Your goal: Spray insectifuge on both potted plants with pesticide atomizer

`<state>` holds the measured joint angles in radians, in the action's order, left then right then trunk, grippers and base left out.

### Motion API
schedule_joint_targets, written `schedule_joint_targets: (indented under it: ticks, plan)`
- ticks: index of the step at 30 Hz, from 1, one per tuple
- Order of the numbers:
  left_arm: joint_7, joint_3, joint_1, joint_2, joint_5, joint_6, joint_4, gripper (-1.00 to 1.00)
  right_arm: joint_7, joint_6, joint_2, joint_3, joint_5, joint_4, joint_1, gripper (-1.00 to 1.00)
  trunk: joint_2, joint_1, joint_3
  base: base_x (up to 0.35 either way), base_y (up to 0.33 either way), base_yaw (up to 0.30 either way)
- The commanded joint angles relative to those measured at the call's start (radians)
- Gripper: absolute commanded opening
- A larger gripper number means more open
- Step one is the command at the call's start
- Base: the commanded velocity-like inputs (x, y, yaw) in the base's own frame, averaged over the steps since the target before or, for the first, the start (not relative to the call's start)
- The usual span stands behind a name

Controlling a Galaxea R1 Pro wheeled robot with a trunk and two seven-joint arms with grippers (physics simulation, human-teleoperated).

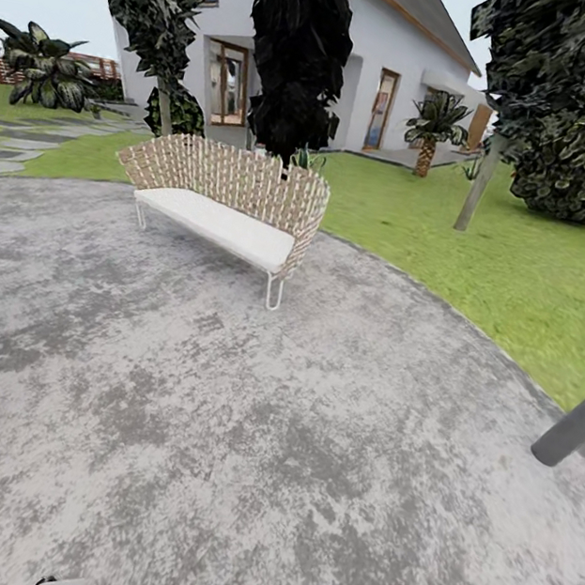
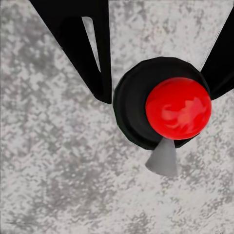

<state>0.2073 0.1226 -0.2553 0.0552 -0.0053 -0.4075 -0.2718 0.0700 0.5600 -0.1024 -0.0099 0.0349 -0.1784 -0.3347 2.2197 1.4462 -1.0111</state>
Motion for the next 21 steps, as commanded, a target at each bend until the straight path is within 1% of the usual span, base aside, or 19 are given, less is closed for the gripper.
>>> schedule_joint_targets:
  ticks: [1, 11, 21]
  plan:
    - [0.001, 0.001, -0.001, 0.000, -0.001, -0.004, 0.001, -1.00, 0.002, 0.003, 0.000, -0.001, 0.003, 0.000, 0.000, 1.00, 0.000, 0.000, 0.000, 0.340, 0.000, 0.271]
    - [0.001, 0.003, -0.001, -0.001, -0.001, -0.004, 0.001, -1.00, 0.002, 0.003, 0.000, -0.001, 0.003, 0.000, -0.001, 1.00, 0.000, 0.000, 0.007, 0.340, 0.000, 0.265]
    - [0.001, 0.003, -0.001, -0.001, 0.000, -0.004, 0.000, -1.00, 0.002, 0.003, 0.000, -0.001, 0.003, 0.001, -0.001, 1.00, 0.000, 0.000, 0.018, 0.340, 0.000, 0.230]
